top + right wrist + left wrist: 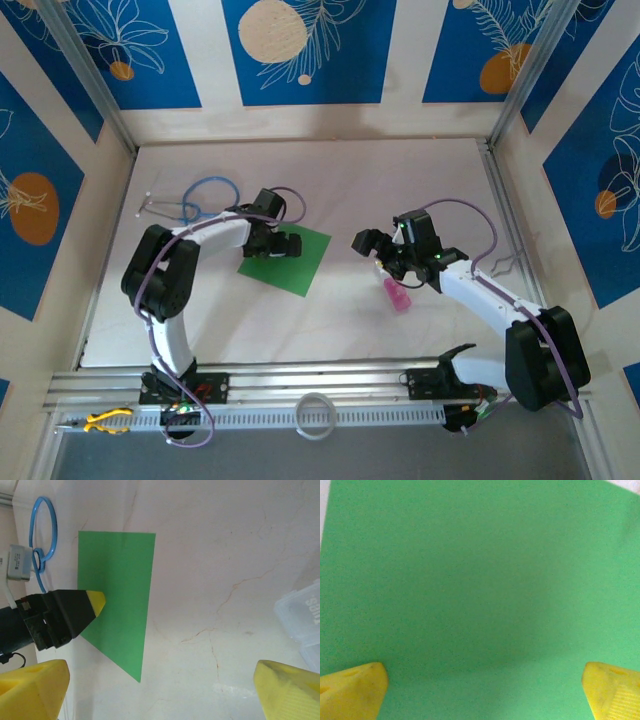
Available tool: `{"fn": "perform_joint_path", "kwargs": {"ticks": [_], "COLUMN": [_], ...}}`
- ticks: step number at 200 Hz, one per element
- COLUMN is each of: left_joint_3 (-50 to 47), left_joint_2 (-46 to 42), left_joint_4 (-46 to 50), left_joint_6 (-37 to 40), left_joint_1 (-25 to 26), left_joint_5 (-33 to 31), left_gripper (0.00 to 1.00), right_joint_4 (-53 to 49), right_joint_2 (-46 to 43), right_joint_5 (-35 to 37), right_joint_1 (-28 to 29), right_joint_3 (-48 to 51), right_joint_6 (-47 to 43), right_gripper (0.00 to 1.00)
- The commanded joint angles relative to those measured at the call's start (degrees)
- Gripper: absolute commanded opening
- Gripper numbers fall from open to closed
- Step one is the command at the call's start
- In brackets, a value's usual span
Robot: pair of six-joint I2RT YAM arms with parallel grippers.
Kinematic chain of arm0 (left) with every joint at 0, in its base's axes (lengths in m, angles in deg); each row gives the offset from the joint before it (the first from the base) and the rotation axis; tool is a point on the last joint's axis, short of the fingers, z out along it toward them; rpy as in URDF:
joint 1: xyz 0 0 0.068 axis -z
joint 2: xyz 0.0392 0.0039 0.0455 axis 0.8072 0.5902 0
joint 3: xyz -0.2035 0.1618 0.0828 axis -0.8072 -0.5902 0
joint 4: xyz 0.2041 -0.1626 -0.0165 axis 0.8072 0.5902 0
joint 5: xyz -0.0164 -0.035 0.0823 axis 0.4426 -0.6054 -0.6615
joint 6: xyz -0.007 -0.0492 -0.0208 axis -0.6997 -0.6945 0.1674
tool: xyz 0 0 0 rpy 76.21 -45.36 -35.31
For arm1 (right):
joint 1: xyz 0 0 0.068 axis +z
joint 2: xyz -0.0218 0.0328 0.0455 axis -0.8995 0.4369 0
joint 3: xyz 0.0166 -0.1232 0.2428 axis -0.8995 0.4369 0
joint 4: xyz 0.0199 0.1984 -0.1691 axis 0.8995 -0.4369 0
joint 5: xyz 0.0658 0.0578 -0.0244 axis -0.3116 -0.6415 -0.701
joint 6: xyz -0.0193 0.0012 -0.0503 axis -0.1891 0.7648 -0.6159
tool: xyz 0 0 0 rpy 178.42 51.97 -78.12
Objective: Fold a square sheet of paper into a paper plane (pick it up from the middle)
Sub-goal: Move the square sheet of paper to the center of the table, then first fold the square sheet of paper in half at the center of the table.
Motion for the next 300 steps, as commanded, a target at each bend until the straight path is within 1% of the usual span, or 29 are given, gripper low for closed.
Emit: {"fn": "perform_joint_path", "kwargs": {"ticks": [1, 31, 63, 84, 101, 124, 141, 151, 164, 178, 208, 245, 273, 300], "left_joint_3": [-3.26, -6.78, -10.34, -11.52, -10.22, -6.94, -3.97, -1.95, 0.40, 1.80, 4.24, 8.38, 9.39, 10.26], "left_joint_2": [-0.71, -2.19, -5.08, -8.53, -10.89, -13.13, -12.85, -11.84, -10.30, -8.77, -4.78, -0.01, 1.43, 2.47], "left_joint_4": [1.81, 1.44, 1.79, 3.58, 7.63, 11.25, 13.09, 14.63, 16.75, 16.60, 17.21, 21.44, 21.95, 22.12], "left_joint_6": [-6.11, -13.25, -24.17, -30.23, -32.48, -29.05, -23.11, -19.78, -17.55, -15.06, -15.19, -15.08, -13.83, -13.16], "left_joint_1": [0.86, 2.84, 6.77, 10.62, 12.65, 13.15, 13.11, 13.08, 12.97, 12.71, 12.41, 12.22, 12.00, 11.78], "left_joint_5": [0.61, 0.08, -1.31, -5.87, -10.34, -14.28, -16.59, -17.02, -17.26, -14.30, -9.85, -9.78, -9.19, -8.19], "left_gripper": [1.00, 1.00, 1.00, 1.00, 1.00, 1.00, 1.00, 1.00, 1.00, 1.00, 1.00, 1.00, 1.00, 1.00], "right_joint_4": [-1.56, -2.39, -3.69, -4.83, -5.24, -4.26, -2.56, -2.30, -3.55, -5.91, -10.23, -11.22, -10.94, -10.85], "right_joint_2": [-1.76, -2.91, -3.37, -3.68, -4.19, -5.08, -5.05, -4.55, -3.85, -2.38, 0.79, 2.57, 4.80, 7.84], "right_joint_5": [1.90, 3.97, 5.18, 5.61, 5.27, 2.53, -1.15, -2.71, -3.29, -3.31, -2.72, -2.62, -6.91, -9.71], "right_joint_1": [0.39, 0.33, 0.28, 0.02, -0.40, -0.71, -0.73, -0.75, -0.48, -0.03, 1.41, 2.13, 1.92, 2.18], "right_joint_3": [-1.59, -1.63, -1.79, -1.76, -1.67, -1.67, -1.67, -2.06, -3.06, -4.69, -8.03, -8.96, -9.77, -11.02], "right_joint_6": [1.17, 2.02, 2.50, 2.88, 2.92, 0.17, -2.78, -3.91, -4.76, -5.94, -7.59, -7.70, -8.21, -8.05], "right_gripper": [0.95, 0.95, 0.95, 0.95, 0.95, 0.95, 0.95, 0.95, 0.95, 0.94, 0.94, 0.94, 0.94, 0.97]}}
